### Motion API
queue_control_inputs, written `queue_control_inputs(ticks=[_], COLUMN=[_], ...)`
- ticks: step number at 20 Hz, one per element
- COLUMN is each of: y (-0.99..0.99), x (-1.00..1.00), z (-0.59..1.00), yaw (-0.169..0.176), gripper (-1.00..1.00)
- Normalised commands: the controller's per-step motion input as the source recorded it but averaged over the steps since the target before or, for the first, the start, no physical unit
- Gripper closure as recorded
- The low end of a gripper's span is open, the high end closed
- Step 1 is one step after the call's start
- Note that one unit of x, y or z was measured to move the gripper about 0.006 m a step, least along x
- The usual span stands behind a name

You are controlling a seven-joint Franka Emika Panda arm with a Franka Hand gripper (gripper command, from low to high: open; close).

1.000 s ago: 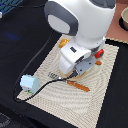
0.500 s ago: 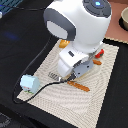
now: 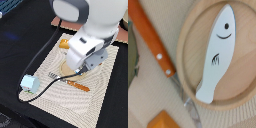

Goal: Interact with the objects in diverse but meaningful ways.

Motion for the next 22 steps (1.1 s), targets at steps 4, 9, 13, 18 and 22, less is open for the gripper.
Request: queue_control_inputs(ticks=[4, 9, 13, 18, 22], y=[0.79, 0.71, 0.44, 0.19, 0.0], x=[0.32, 0.36, 0.13, 0.02, 0.11], z=[0.22, -0.08, -0.36, -0.51, -0.39], yaw=[0.0, 0.0, 0.0, 0.0, -0.003], gripper=[-1.0, -1.0, -1.0, -1.0, -1.0])
